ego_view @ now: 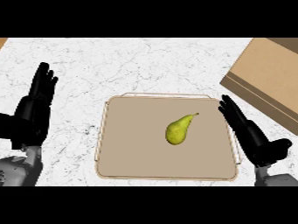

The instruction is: Pick the pear from the tray and place it in the cardboard box

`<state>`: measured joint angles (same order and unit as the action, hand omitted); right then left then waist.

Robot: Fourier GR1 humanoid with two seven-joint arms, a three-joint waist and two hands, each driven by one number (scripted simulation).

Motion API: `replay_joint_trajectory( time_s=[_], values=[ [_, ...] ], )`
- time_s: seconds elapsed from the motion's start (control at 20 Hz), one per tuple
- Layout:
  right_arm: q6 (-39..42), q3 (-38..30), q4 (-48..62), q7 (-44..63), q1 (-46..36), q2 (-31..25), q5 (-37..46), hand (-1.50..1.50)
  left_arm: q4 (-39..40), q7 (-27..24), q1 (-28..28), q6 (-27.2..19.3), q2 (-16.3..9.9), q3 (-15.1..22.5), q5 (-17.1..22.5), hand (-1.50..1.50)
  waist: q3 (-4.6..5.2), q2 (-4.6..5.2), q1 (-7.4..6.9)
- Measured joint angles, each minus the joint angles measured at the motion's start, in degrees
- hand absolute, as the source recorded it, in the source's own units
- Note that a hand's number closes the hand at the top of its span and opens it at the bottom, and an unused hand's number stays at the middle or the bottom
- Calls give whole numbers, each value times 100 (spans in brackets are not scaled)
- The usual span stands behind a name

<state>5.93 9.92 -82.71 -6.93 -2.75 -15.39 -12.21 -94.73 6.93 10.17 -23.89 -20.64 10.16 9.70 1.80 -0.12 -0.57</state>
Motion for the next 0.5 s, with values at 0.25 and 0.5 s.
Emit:
replay_joint_trajectory(
  time_s=[0.25, 0.5],
  values=[
    [-1140, -105, -387, 207, -3, 445, 429, -150, 427, 23, -348, 127, -595, -242, -318, 0, -122, -3, 61],
    [-1905, 174, -282, 428, 100, -424, 2186, -150, 873, 61, -627, 226, -1015, -252, -637, 0, -71, 30, 48]
  ],
)
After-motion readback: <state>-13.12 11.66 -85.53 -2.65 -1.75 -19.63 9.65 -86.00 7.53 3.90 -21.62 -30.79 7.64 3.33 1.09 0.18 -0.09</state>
